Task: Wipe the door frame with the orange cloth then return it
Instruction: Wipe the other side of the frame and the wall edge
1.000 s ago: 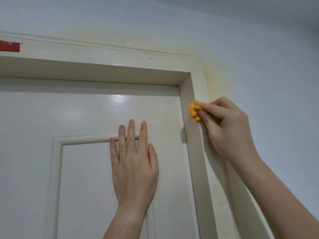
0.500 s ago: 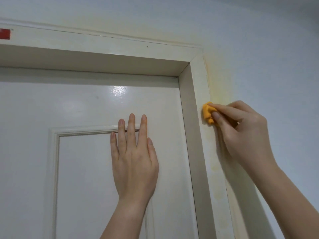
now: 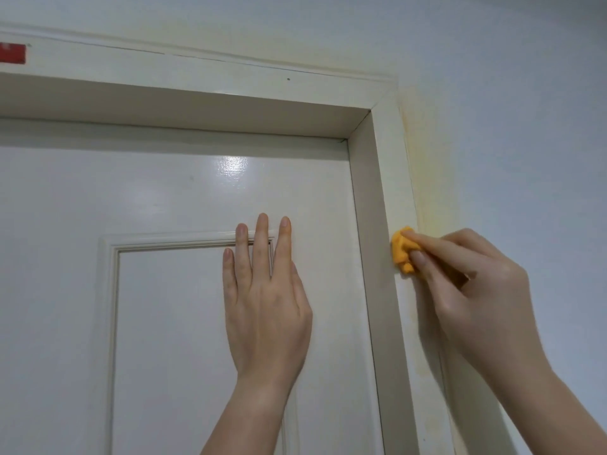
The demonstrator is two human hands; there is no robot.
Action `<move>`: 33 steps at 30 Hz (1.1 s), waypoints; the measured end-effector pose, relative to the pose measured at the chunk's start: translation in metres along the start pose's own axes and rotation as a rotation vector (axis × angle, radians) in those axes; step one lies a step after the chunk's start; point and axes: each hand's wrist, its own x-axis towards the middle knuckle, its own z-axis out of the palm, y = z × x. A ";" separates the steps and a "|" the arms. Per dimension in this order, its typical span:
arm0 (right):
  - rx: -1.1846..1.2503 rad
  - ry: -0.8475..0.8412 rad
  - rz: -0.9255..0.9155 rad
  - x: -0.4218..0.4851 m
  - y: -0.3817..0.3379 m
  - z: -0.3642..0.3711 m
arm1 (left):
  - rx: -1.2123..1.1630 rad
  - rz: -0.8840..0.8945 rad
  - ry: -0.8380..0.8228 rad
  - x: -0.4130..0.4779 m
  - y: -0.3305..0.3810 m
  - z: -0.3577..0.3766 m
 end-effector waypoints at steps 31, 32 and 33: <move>0.010 -0.028 -0.020 -0.017 0.003 0.001 | -0.036 -0.057 0.017 -0.018 0.006 -0.001; 0.009 -0.020 0.004 -0.017 0.008 -0.004 | -0.037 -0.060 0.020 -0.018 0.006 0.000; 0.005 -0.020 0.016 -0.021 0.012 -0.008 | -0.040 -0.065 0.023 -0.018 0.007 0.000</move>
